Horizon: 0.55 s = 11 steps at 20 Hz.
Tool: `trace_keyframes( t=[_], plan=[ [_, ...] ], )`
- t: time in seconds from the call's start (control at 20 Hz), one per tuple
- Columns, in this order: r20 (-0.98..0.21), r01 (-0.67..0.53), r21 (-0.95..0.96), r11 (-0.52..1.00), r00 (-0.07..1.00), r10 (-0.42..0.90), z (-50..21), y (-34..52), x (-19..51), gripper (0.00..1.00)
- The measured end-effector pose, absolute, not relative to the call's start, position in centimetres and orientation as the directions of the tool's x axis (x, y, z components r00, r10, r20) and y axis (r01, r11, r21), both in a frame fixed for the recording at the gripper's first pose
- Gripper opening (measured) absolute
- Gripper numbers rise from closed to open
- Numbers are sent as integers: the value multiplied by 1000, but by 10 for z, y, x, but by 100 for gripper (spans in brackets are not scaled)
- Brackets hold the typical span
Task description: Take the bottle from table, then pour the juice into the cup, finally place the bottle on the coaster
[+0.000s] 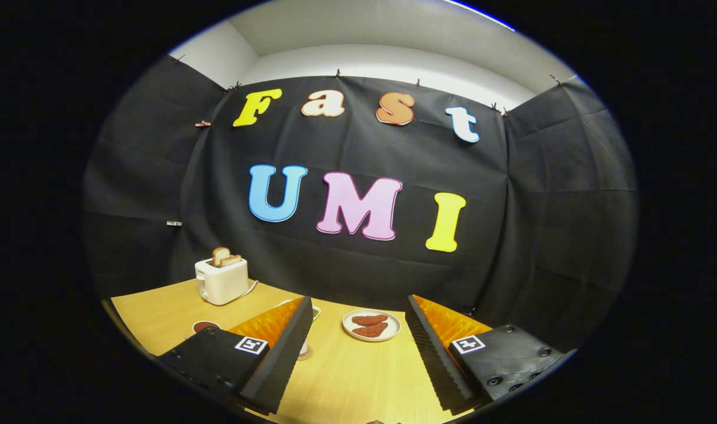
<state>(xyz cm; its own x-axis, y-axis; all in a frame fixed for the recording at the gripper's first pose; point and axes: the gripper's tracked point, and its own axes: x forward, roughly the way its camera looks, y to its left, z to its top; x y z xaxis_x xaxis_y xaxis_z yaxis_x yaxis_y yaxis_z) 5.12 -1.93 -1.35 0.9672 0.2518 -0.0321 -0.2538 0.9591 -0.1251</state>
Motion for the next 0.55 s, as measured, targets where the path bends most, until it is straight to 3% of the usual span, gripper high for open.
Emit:
trace_keyframes(
  t=[0.55],
  plan=[
    [-57, -163, -36, 986, 985, 161, -18, -41, -2, 97]
  ],
)
